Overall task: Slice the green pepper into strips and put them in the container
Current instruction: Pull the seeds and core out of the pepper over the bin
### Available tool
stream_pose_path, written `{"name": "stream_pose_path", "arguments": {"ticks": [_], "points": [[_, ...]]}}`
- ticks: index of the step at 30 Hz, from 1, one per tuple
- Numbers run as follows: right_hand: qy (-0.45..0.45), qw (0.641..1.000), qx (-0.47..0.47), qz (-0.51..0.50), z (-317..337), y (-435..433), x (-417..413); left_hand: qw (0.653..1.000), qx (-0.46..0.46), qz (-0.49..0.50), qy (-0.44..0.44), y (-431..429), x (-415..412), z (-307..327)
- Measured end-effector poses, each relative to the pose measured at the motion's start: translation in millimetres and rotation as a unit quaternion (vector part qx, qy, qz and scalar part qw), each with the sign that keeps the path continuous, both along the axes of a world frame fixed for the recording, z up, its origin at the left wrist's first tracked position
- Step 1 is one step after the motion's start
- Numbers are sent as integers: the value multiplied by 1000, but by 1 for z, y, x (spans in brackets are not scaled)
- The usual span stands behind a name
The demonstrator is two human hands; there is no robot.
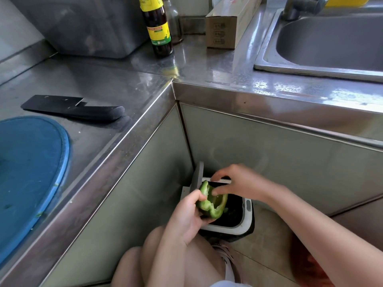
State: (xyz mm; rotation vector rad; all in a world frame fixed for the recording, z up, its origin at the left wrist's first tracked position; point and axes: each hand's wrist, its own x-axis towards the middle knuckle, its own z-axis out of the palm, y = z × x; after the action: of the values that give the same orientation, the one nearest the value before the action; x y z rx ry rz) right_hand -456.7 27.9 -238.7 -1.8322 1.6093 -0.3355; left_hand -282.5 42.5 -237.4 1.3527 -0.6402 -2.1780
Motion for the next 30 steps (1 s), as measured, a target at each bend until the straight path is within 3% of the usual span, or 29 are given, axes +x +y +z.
{"name": "stream_pose_path", "arguments": {"ticks": [5, 9, 12, 17, 23, 30], "points": [[42, 999, 2, 10, -3, -2, 15, 998, -42, -27, -33, 2, -1, -1], [71, 996, -47, -38, -11, -8, 5, 999, -10, -18, -44, 1, 0, -2], [26, 997, -42, -55, -15, -8, -2, 999, 3, -3, -43, -1, 0, -3], [23, 998, 50, 34, -10, -2, 2, 997, -33, -25, -59, 0, -2, -3], [95, 992, 15, 77, -6, -1, 11, 995, -43, -56, -70, 2, -2, -4], [77, 996, -36, -20, -18, -7, -1, 999, -2, -30, -42, -1, -1, -5]]}}
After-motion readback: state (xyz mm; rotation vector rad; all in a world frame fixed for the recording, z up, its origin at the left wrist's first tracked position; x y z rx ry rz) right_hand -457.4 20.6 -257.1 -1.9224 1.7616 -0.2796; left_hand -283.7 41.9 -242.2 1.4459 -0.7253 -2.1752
